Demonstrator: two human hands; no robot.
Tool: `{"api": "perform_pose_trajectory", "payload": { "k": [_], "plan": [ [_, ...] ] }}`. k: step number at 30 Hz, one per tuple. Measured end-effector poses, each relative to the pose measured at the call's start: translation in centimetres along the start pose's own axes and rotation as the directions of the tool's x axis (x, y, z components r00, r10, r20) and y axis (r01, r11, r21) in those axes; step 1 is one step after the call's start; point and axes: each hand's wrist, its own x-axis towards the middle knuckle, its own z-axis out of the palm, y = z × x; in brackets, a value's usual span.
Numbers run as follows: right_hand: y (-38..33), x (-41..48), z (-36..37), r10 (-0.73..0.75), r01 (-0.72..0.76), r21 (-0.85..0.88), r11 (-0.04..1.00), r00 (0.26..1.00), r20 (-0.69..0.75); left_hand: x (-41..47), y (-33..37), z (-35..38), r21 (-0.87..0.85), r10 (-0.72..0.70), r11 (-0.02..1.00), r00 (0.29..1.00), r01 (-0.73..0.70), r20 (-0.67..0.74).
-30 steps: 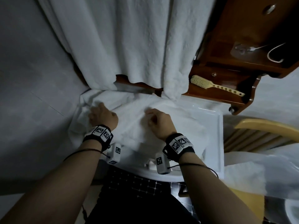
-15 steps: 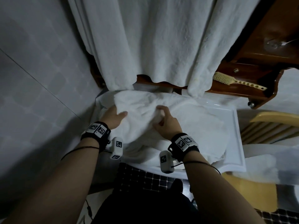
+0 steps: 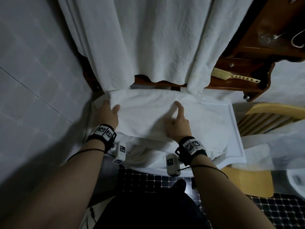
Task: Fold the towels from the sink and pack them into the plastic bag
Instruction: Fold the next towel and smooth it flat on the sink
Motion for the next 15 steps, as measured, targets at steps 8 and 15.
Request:
{"api": "perform_pose_trajectory", "payload": {
  "k": [8,15],
  "plan": [
    [3.2,-0.9,-2.8,0.102,-0.090,0.052,0.995,0.935,-0.341,-0.7,3.4,2.1,0.187,0.142,0.977,0.971,-0.106,-0.193],
    [5.6,0.2,-4.4,0.049,-0.043,0.037,0.998,0.979,-0.199,-4.5,9.0,6.8,0.113,0.362,0.877,0.798,-0.466,0.482]
  ]
}}
